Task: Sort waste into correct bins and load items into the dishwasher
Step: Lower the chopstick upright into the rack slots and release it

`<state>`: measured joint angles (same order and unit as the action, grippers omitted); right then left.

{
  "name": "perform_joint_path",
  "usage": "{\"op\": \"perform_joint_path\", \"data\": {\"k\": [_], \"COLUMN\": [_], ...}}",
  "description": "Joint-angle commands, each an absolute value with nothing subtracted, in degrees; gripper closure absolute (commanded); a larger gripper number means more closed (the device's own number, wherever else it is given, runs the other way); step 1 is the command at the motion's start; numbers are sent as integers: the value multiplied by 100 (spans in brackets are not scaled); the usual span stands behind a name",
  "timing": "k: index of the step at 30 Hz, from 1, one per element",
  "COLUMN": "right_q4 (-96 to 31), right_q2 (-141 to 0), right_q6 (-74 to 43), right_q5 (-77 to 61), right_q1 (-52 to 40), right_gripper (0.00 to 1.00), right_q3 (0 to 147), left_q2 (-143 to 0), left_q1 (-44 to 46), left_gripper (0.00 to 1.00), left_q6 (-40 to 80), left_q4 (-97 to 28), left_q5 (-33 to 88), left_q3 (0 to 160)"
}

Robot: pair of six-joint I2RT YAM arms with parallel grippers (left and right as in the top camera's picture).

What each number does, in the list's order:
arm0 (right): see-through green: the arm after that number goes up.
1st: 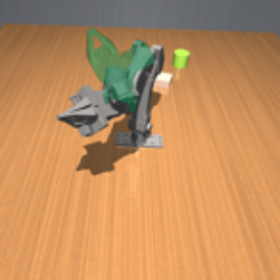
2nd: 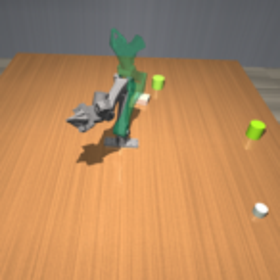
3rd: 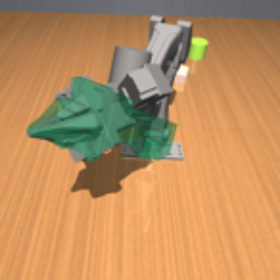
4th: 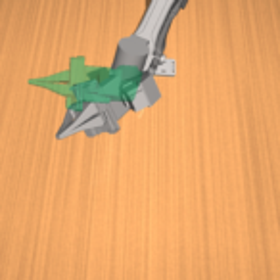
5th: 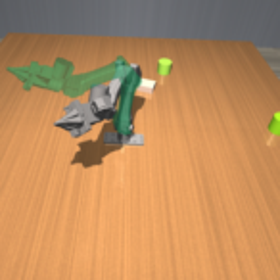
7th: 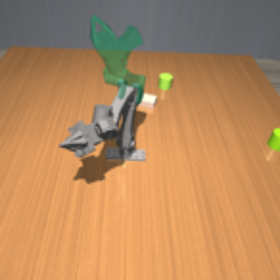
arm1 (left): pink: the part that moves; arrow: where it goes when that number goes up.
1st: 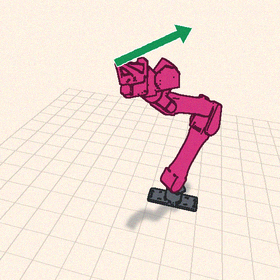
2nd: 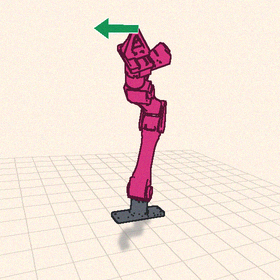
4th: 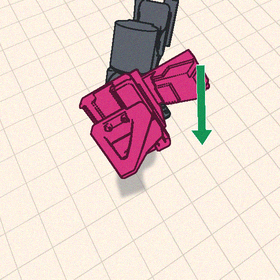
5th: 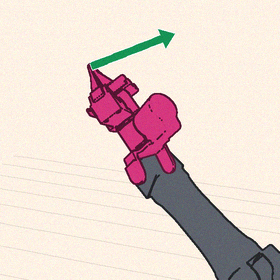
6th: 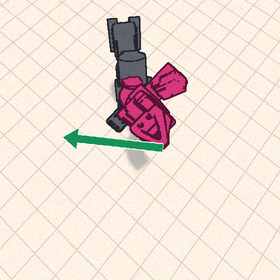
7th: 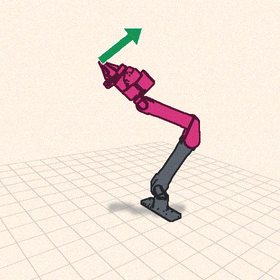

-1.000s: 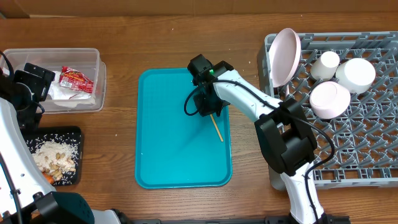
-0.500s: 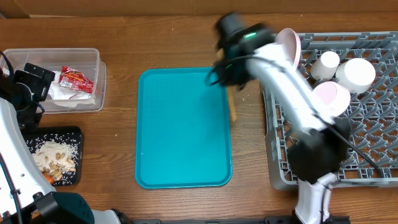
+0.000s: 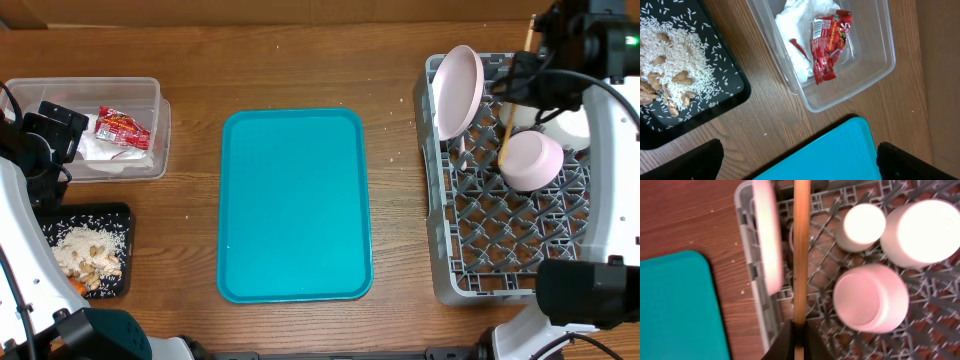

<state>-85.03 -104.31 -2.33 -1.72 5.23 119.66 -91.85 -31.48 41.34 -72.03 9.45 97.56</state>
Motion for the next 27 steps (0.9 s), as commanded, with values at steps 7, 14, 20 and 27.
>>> {"op": "perform_joint_path", "data": {"k": [7,14,20,27], "right_q4": [-7487,-6652,-6600,-6661], "right_q2": [-10503,-10645,-10654,-10654], "right_q6": [945,1098,1098,1094], "right_q5": [-440,-849,-932,-1085], "right_q1": [801,794,794,794], "right_gripper": [96,96,96,81], "right_q3": [10783,9852,9771,9771], "left_q2": [-9161,-9161,-9161,-9161], "left_q1": [-3107,-3107,-3107,-3107], "left_gripper": [0,0,0,0], "left_q6": [4005,4005,4005,4005], "left_q4": [-7196,-7196,-7196,-7196], "left_q5": [947,947,947,947], "left_q3": [9808,9808,9808,9808]}}
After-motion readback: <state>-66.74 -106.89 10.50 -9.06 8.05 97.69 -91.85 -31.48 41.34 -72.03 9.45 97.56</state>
